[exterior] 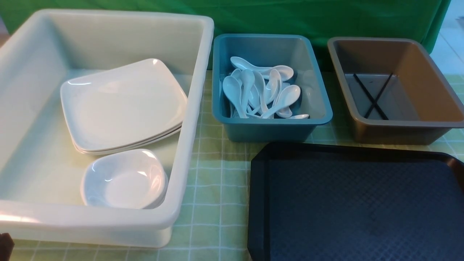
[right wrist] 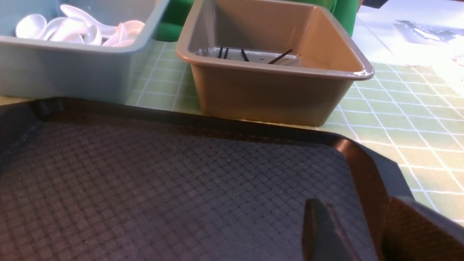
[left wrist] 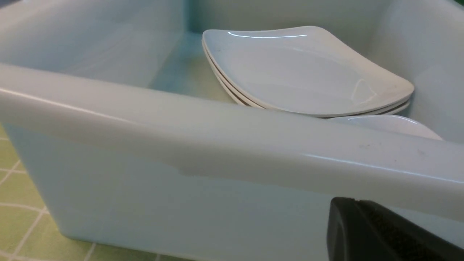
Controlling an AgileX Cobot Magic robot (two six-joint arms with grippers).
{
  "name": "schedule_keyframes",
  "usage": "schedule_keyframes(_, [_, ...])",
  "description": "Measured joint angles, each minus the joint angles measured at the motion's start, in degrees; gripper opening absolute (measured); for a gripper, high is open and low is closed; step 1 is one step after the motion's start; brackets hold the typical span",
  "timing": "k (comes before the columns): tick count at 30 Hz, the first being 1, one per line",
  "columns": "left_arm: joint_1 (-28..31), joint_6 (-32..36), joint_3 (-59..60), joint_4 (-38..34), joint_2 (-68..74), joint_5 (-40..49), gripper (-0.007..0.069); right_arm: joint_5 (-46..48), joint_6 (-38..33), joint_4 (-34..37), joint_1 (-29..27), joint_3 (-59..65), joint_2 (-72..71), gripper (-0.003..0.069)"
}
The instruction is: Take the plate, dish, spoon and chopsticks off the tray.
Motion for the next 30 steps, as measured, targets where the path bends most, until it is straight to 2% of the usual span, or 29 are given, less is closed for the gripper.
schedule_keyframes(30, [-0.01,-0.17,0.05,0.64,0.00,-0.05,-0.0010,-0.06,0.00,0.00,0.00,0.00,0.00,0.0242])
